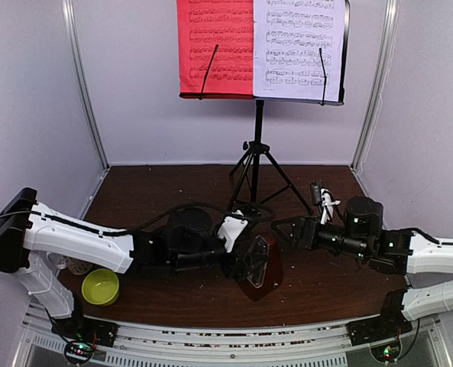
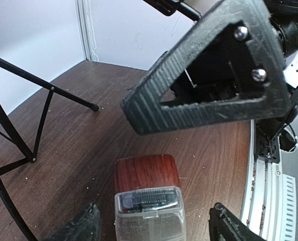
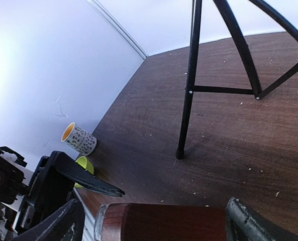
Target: Set up the instrument practice props
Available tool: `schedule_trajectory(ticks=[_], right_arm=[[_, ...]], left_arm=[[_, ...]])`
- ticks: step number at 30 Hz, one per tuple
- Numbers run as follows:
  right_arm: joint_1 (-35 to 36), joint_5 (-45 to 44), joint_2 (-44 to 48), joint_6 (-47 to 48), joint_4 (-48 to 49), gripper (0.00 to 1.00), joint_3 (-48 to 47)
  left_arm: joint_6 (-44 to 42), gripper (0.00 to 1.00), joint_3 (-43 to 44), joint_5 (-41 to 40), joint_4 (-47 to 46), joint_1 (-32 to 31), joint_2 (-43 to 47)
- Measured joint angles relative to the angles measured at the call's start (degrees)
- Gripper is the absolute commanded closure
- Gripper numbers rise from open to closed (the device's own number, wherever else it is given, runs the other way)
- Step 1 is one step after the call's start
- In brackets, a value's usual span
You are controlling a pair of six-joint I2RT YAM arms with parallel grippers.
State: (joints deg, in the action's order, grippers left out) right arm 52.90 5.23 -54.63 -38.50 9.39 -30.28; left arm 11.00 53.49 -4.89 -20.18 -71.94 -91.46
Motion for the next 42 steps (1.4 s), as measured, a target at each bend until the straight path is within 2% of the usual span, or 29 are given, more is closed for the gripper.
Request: schedule_trajectory(ticks=[6, 18, 25, 34, 42], right_arm=[[-0.02, 3.72, -2.97, -5.09, 4.92, 0.06, 1.36], [-0.26, 3.91, -6.71, -9.27, 10.19, 0.09, 4.09], [-0.33, 3.93, -7.3, -10.54, 14.27, 0.11, 5.92], [-0.44, 3.74, -6.97, -11.06, 16.85, 0.13, 7.48], [-0.59, 3.52, -7.48, -11.08, 18.45, 0.14, 7.96]], left_arm=[[-0.2, 0.26, 0.31, -0.02, -0.33, 0.0, -1.57], [-0.2, 0.27, 0.42, -0.07, -0.9, 0.33, -1.66], [-0.35, 0.37, 0.42, -0.44, -0.92, 0.35, -1.66], [-1.25, 0.4, 1.03, -1.97, -0.72, 0.35, -1.66], [-1.53, 0.56, 2.4, -2.45, -0.66, 0.33, -1.68]])
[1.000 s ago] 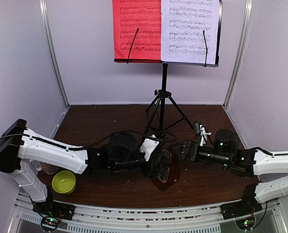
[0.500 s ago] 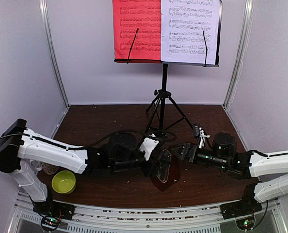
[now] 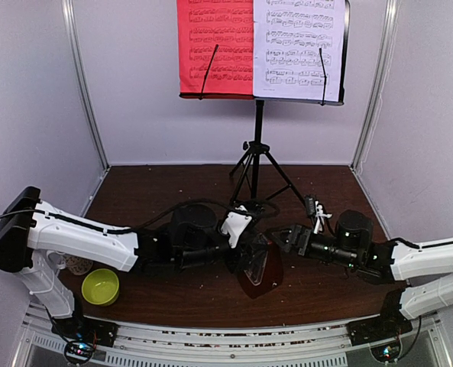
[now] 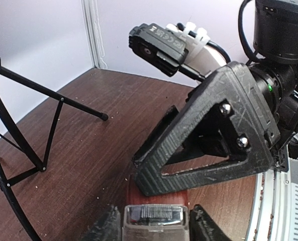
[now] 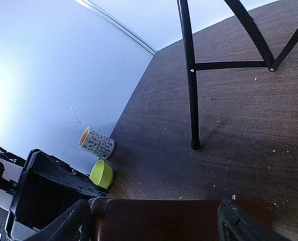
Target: Set up the instrument practice props
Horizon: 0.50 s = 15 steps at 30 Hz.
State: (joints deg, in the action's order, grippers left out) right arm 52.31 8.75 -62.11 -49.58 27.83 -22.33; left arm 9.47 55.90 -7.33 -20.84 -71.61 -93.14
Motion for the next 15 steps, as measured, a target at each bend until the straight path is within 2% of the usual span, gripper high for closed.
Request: schedule_trajectory(ticks=[15], right_arm=[[-0.11, -0.35, -1.95, 0.07, 2.34, 0.15, -0.09]], left_arm=[[0.02, 0.78, -3.87, -0.28, -3.08, 0.07, 2.34]])
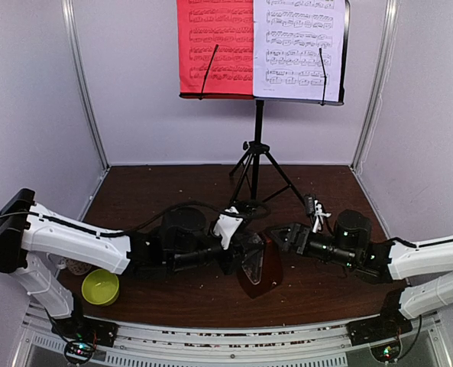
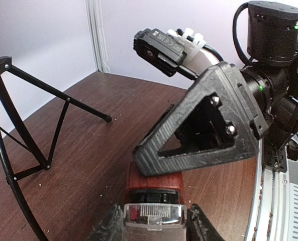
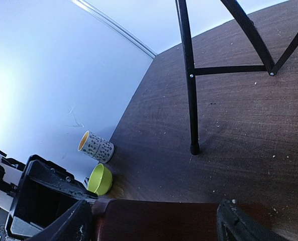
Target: Set up the instrument practice props
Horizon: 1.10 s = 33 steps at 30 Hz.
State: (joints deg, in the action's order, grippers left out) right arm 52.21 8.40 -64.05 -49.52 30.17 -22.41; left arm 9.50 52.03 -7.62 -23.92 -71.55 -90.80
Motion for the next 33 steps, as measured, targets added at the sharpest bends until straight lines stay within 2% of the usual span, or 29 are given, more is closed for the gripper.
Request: schedule_trajectory(ticks=[10, 16, 25, 33], right_arm=[[-0.11, -1.11, -1.42, 0.11, 1.51, 0.16, 0.07], [-0.13, -1.16, -1.53, 0.9, 1.05, 0.16, -0.72], [-0.22, -1.11, -2.01, 1.92, 0.83, 0.16, -1.44], [-0.22, -0.98, -2.21, 2.91, 0.5, 0.15, -1.86]], left_arm=[[-0.2, 0.84, -2.58, 0.15, -0.13, 0.0, 2.95], [0.28, 0.84, -6.1, -0.7, 3.69, 0.42, 9.44], [6.29, 0.82, -7.82, -6.62, 18.36, 7.39, 21.16], [13.57, 0.83, -5.14, -9.66, 38.36, 18.14, 17.51]])
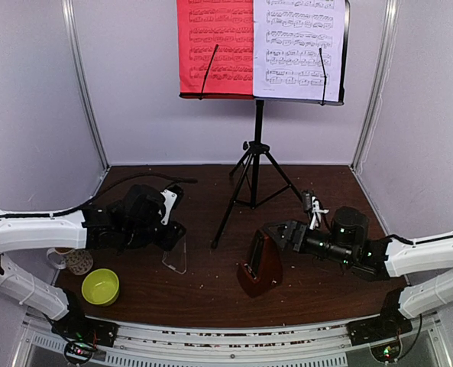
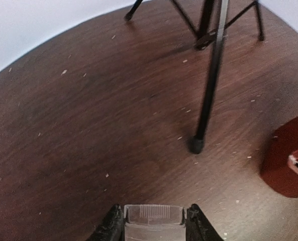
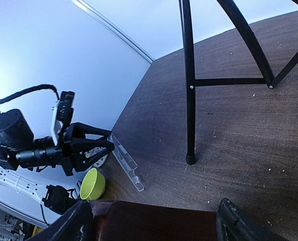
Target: Set up the instrument practice props
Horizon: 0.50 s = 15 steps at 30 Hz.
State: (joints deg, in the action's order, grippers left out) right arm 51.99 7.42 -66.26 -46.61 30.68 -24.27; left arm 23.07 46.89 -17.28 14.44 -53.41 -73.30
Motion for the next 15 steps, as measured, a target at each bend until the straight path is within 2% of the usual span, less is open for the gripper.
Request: schedule_trajectory(ticks=[3, 11, 15], right_arm=[[0.0, 0.42, -0.13, 0.35, -0.33, 0.15, -0.33], [0.0, 2.58, -1.31, 2.36, -2.25, 0.14, -2.8], [0.0, 3.21, -1.66, 3.52, -4.57, 0.13, -4.57]], left_arm=[[1.66, 0.83, 1.55, 0.11, 4.2, 4.7, -3.72], [3.43, 0.82, 8.11, 3.48, 5.16, 13.46, -17.44], [3.65, 0.75, 11.87, 4.7, 5.46, 16.15, -23.41]])
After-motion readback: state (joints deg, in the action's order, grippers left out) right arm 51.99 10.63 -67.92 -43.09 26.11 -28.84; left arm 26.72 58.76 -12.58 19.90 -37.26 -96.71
